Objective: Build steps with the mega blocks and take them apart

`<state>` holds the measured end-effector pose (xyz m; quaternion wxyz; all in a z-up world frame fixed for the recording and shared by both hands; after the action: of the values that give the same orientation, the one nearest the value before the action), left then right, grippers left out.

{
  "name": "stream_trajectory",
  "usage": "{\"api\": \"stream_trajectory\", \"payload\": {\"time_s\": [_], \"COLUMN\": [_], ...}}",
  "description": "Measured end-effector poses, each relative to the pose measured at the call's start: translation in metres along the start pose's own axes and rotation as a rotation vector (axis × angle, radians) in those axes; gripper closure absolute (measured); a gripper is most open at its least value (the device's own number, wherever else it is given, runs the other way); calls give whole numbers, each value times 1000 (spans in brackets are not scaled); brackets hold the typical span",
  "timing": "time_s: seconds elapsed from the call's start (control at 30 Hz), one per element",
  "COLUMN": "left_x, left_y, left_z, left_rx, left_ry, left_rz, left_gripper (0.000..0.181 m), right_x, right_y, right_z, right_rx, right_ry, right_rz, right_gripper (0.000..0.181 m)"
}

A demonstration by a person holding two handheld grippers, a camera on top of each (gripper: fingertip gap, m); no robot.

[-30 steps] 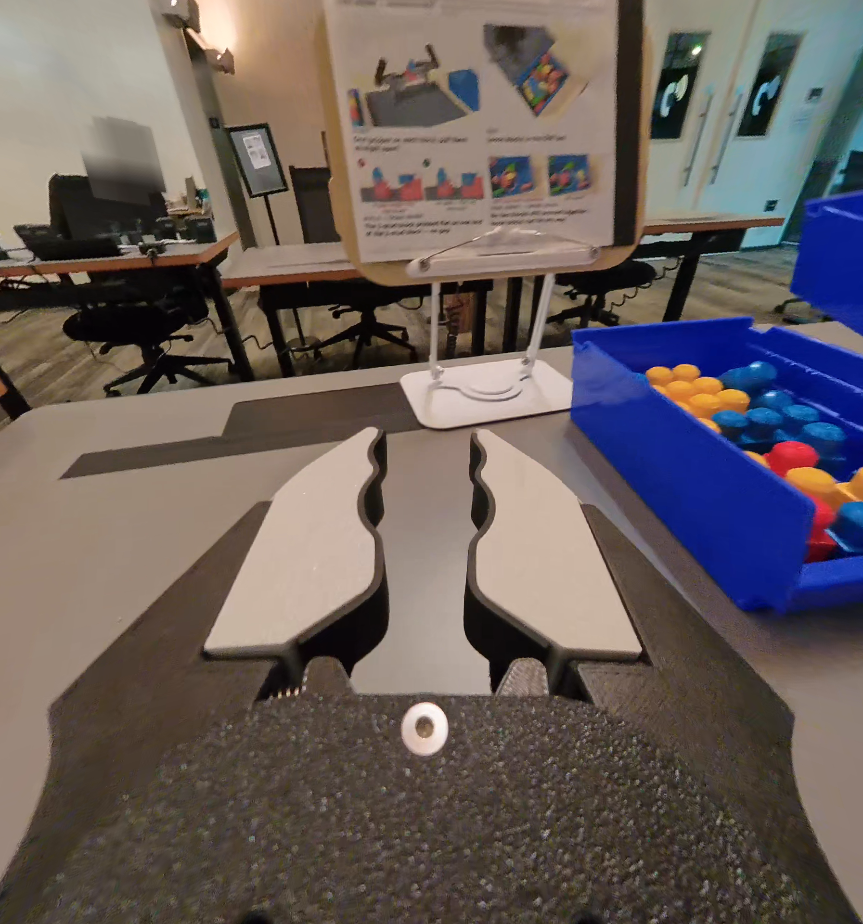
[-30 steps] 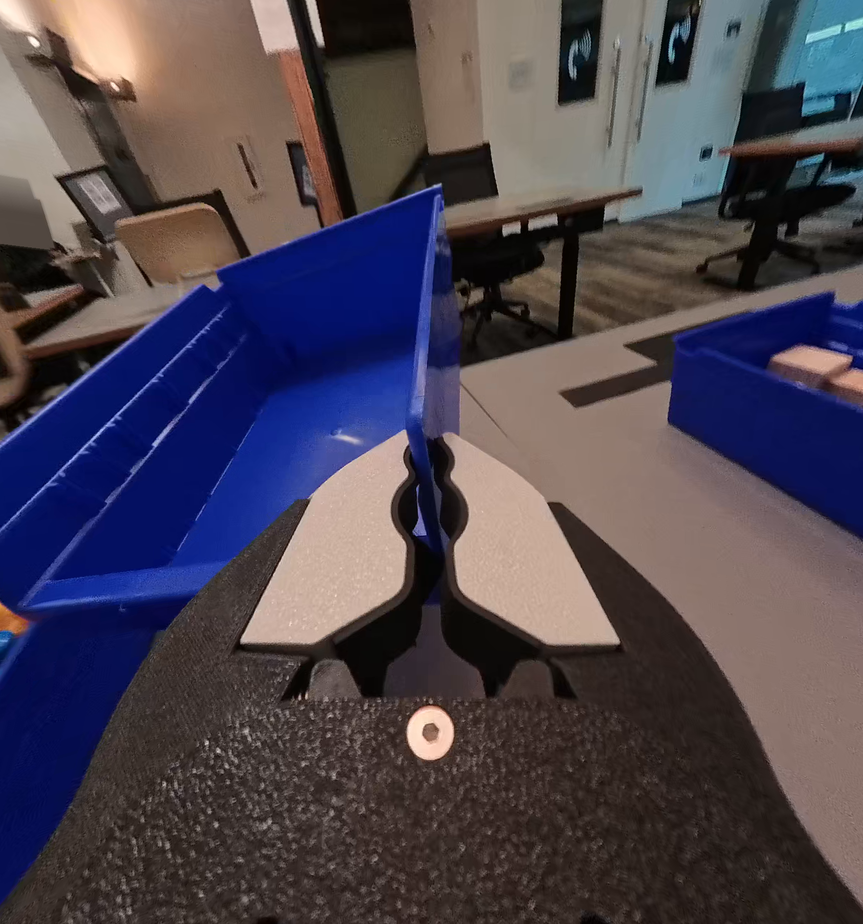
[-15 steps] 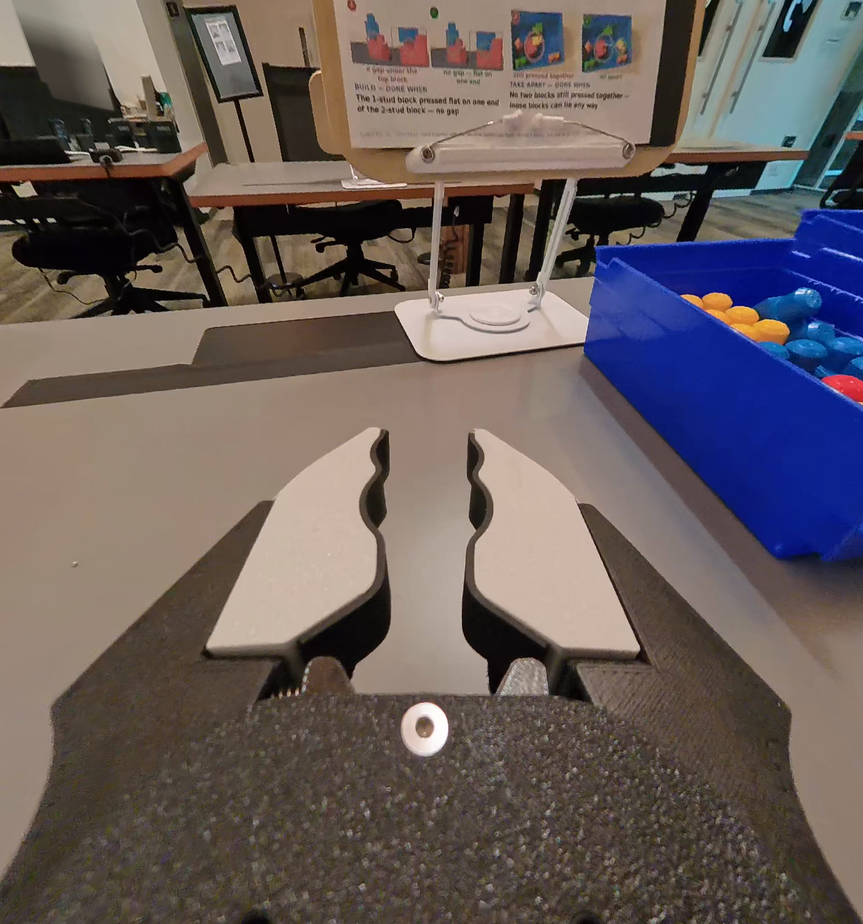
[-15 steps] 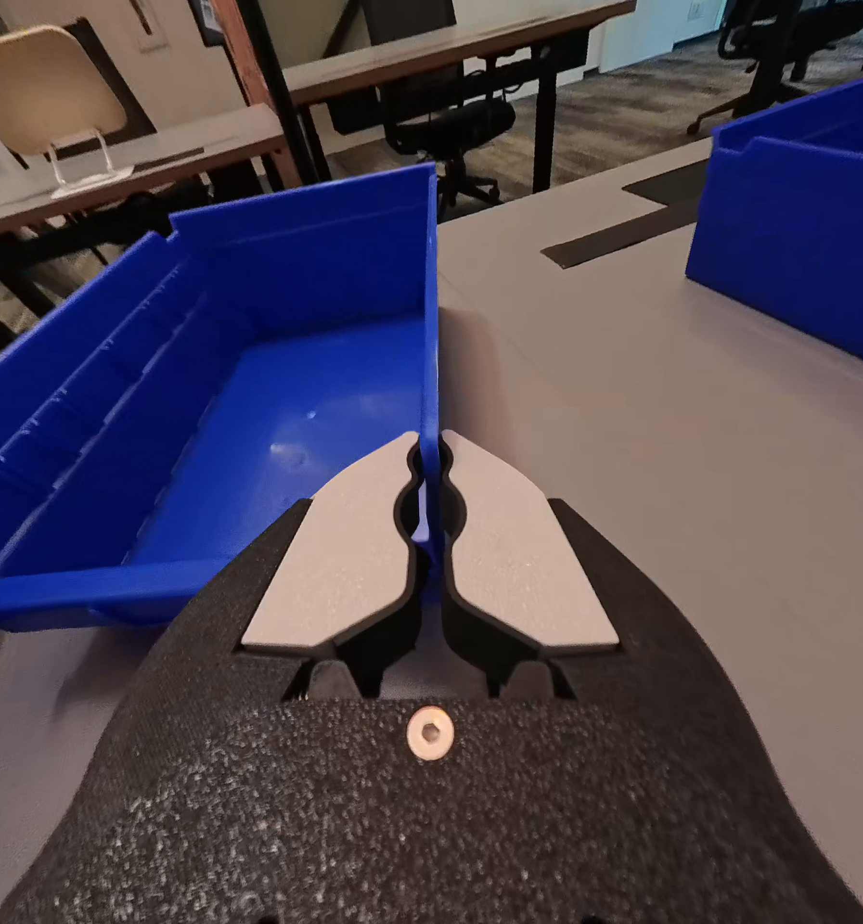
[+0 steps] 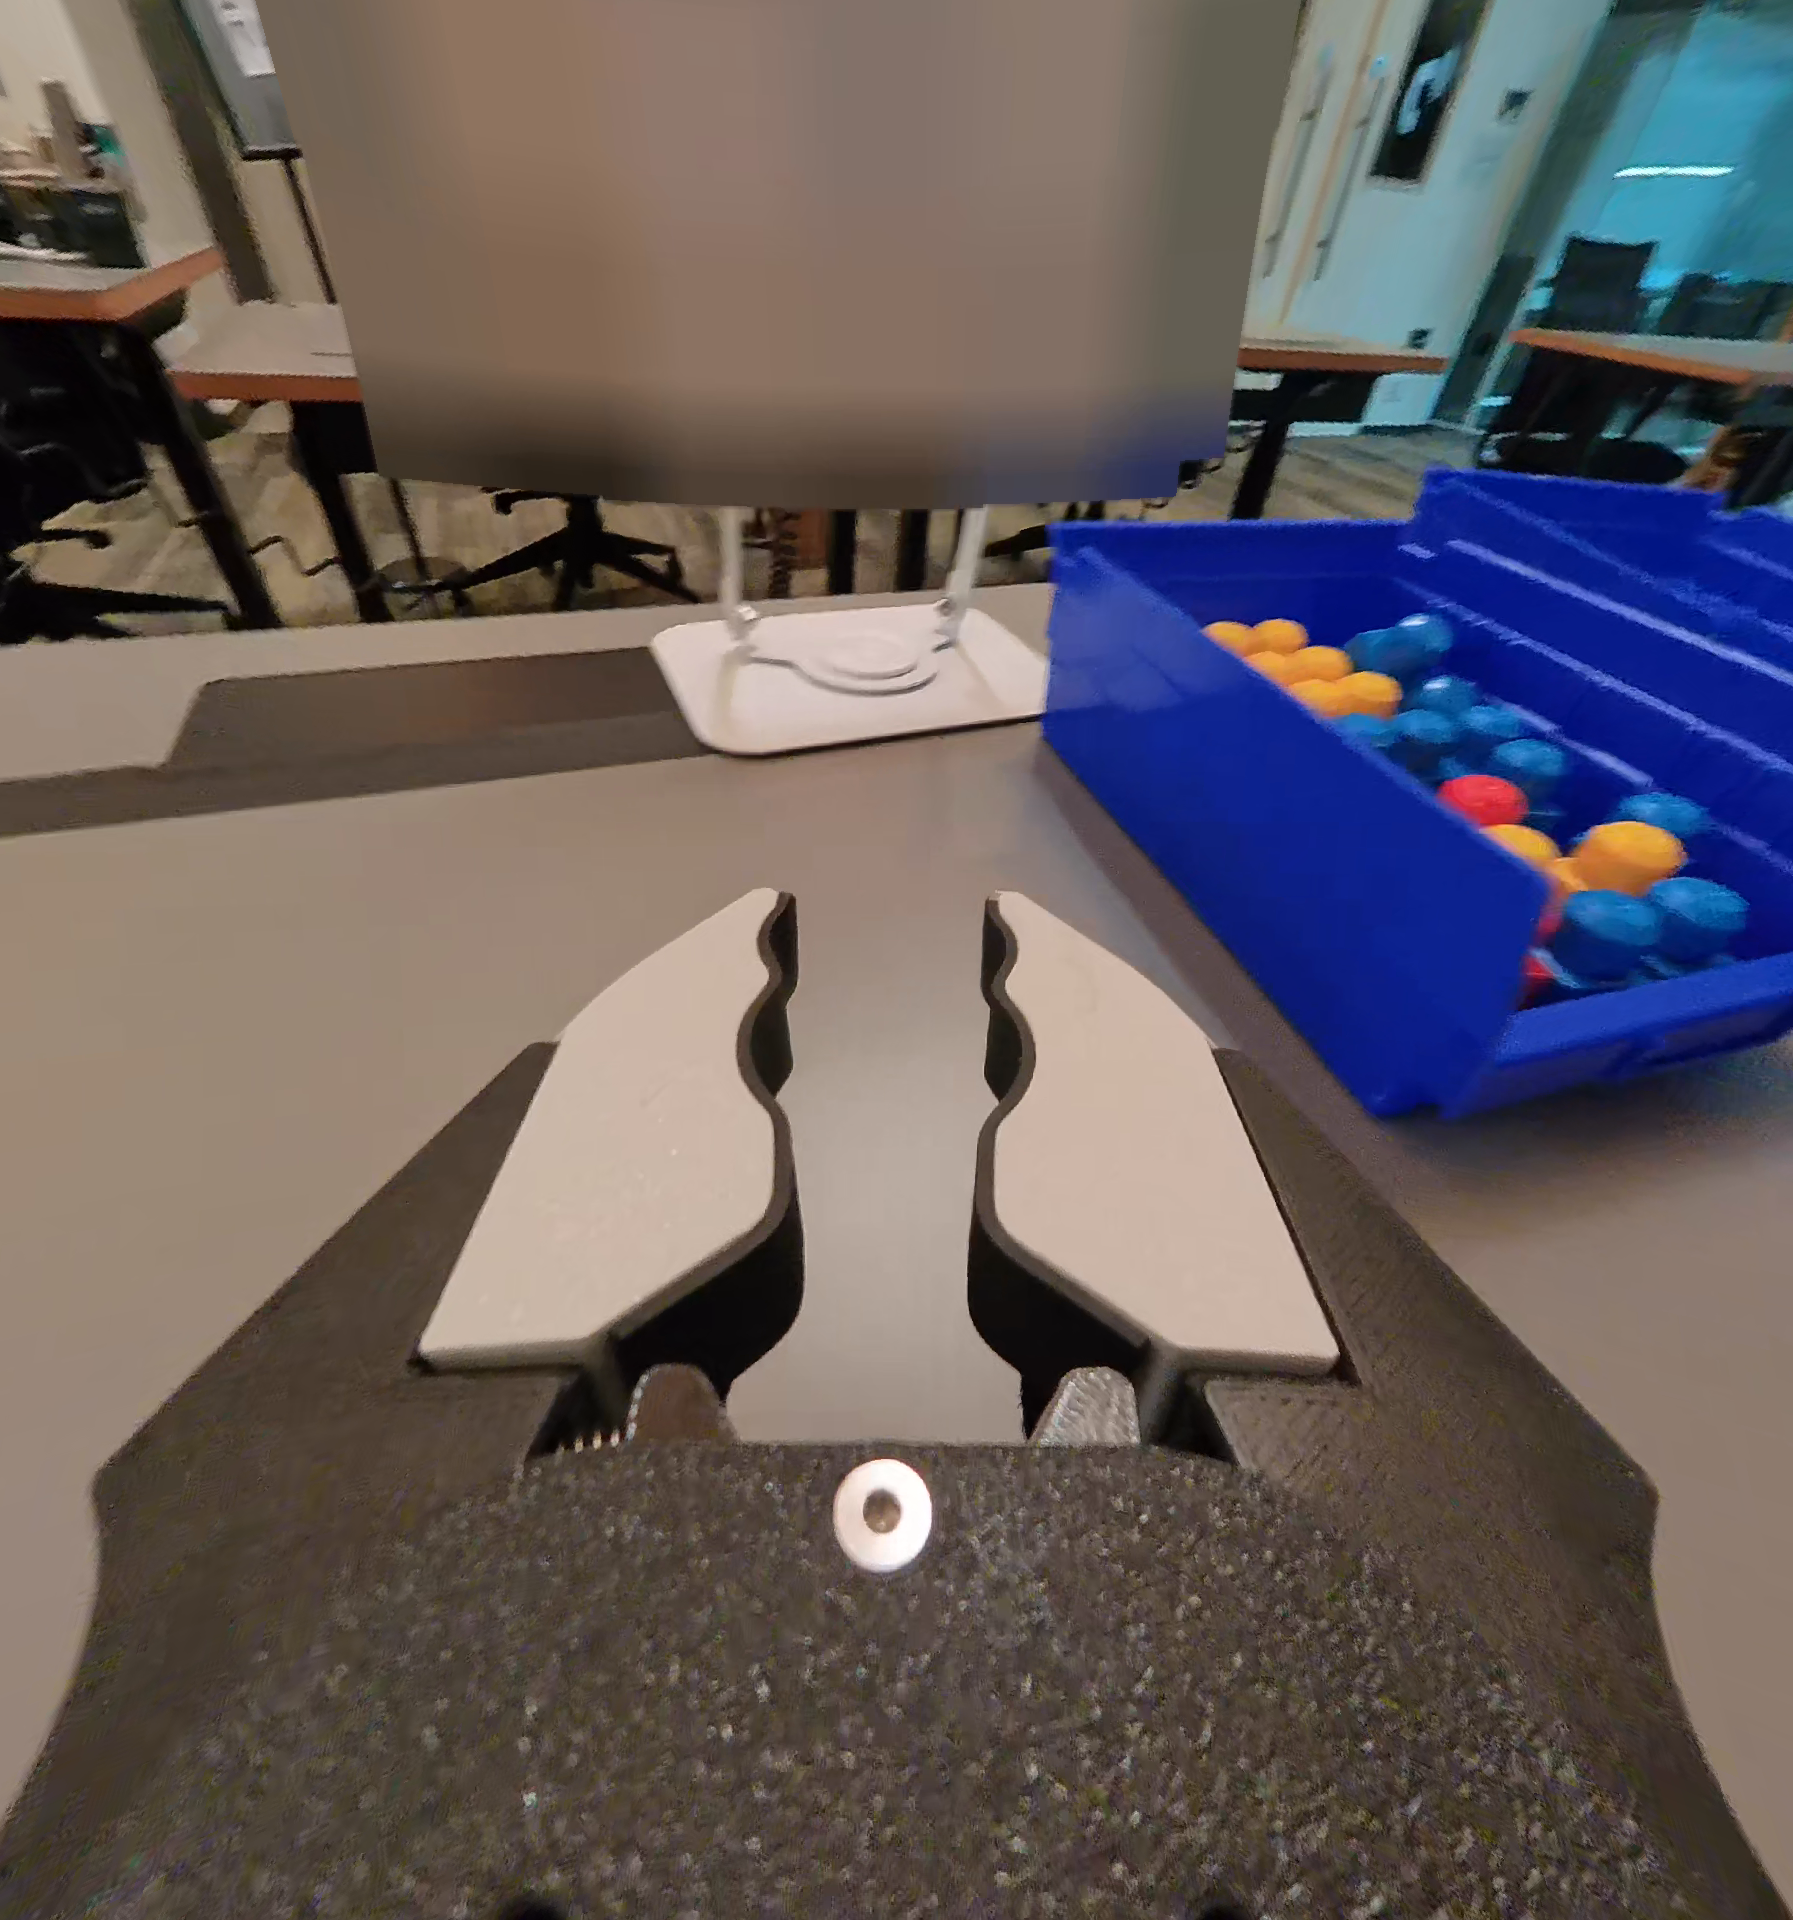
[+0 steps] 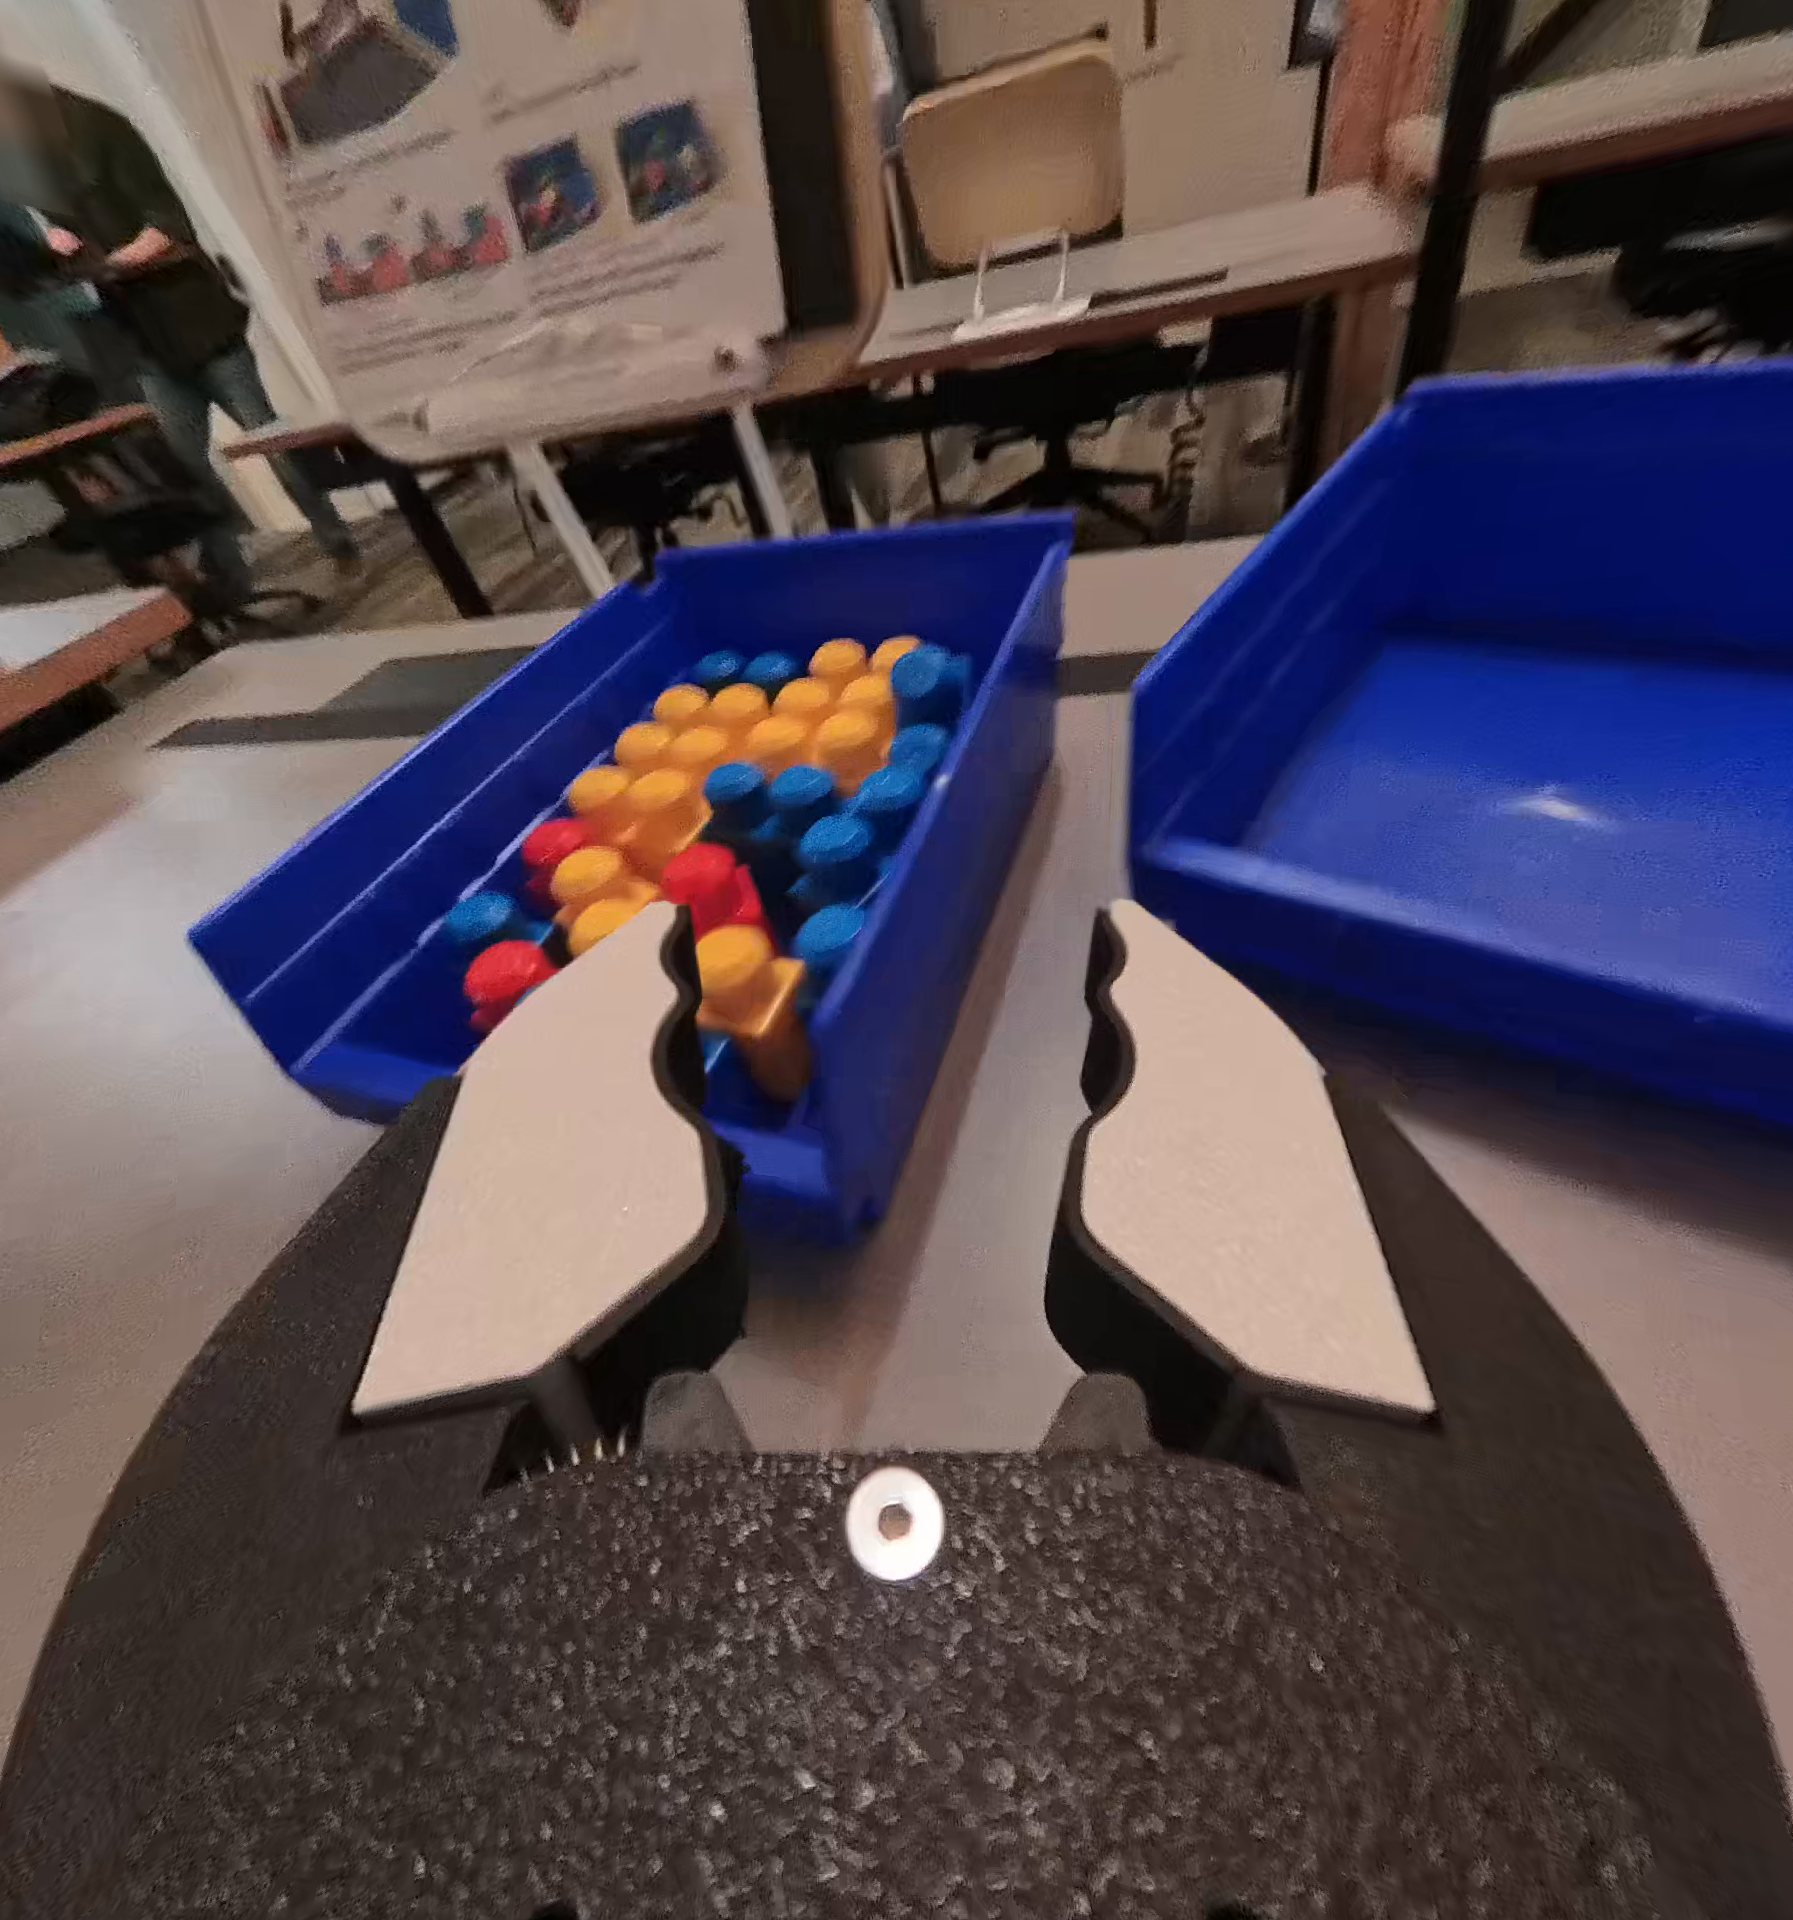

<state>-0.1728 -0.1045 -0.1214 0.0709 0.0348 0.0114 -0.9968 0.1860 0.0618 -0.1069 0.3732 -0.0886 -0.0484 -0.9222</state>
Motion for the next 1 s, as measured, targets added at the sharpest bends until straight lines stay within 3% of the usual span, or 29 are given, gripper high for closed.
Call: {"api": "stream_trajectory", "payload": {"time_s": [0.1,0.23,0.37,0.47,0.57,0.7,1.0], "left_x": [-36,-81,-122,-143,-152,-153,-143], "left_y": [-5,-15,-28,-37,-48,-59,-61], "left_z": [7,-1,-23,-34,-41,-50,-62], "left_rx": [-13,44,128,151,190,238,283], "left_ry": [-27,-41,-30,-36,-59,-85,-232], "left_rz": [-95,-196,-257,-279,-279,-241,-151], "left_gripper": [148,146,143,143,143,143,166], "right_x": [15,15,11,11,6,4,20], "right_y": [-8,-26,-38,-41,-41,-41,-40], "right_z": [-30,-54,-60,-60,-58,-58,-49], "right_rx": [80,196,206,203,203,233,198], "right_ry": [64,61,92,113,114,175,274], "right_rz": [-37,-43,-64,-78,-114,-166,-189], "right_gripper": [113,130,140,159,172,177,179]}}
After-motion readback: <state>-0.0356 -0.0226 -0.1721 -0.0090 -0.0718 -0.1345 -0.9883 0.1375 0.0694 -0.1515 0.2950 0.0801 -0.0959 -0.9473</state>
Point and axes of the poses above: each gripper's, where its closed fingertips meet, y back along the fingers, z out of its top, x = y × z across the jaws, the point moved 2 cm from there along y, back along the fingers, and after that the axes turned 11 degrees about -x, right-handed, at the moved point
